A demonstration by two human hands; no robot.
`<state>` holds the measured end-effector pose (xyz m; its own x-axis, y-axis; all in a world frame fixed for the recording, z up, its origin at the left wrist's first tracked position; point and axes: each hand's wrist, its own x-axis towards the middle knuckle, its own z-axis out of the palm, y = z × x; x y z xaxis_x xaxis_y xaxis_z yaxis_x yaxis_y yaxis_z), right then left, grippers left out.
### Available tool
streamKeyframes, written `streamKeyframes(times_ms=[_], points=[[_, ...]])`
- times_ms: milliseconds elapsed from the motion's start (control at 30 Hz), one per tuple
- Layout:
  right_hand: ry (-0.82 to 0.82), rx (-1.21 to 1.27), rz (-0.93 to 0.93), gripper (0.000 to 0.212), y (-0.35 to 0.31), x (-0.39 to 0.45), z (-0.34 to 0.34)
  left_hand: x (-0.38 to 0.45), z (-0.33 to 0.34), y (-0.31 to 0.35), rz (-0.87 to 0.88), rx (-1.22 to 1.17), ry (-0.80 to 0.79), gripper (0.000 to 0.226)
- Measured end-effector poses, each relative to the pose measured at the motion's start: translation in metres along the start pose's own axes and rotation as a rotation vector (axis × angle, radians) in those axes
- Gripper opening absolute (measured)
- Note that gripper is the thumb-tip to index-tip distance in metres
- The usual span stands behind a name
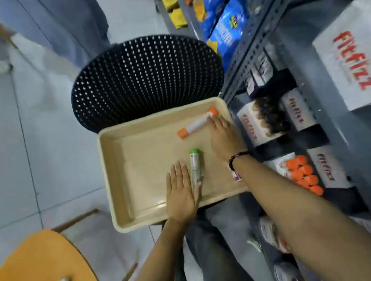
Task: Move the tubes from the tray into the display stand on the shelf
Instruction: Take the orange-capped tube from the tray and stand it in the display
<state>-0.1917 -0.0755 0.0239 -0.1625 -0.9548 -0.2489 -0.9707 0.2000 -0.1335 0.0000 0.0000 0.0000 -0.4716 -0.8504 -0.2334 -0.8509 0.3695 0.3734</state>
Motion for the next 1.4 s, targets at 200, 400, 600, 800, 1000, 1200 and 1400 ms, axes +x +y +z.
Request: streamKeyframes(times_ms=[200, 400, 600, 800, 1000, 1200, 1400], points=[[-0.078, -0.059, 0.006, 0.048, 0.006, 0.044, 0.019, -0.002, 0.027, -0.009, -0.042, 0.045, -0.052, 0.069], [-0.024, -0.134, 0.031, 0.042, 0.003, 0.063, 0.018, -0.001, 0.027, -0.009, -0.037, 0.094, -0.046, 0.068], [-0.029, -0.240, 0.015, 0.026, 0.008, 0.065, 0.017, 0.000, 0.028, -0.011, -0.058, 0.100, -0.081, 0.070], [-0.051, 0.059, -0.004, 0.025, 0.019, 0.048, -0.005, 0.000, 0.020, -0.007, -0.038, 0.043, -0.066, 0.069], [0.090, 0.476, 0.011, 0.033, 0.010, -0.001, -0.056, -0.003, 0.010, -0.006, 0.051, 0.003, -0.058, 0.074], [0.336, 0.530, 0.152, 0.040, 0.027, -0.093, -0.108, -0.017, -0.021, 0.016, 0.291, 0.023, -0.025, 0.074], [0.427, 0.411, 0.312, 0.036, 0.051, -0.238, -0.174, -0.049, -0.052, 0.098, 0.651, -0.011, -0.017, 0.074]])
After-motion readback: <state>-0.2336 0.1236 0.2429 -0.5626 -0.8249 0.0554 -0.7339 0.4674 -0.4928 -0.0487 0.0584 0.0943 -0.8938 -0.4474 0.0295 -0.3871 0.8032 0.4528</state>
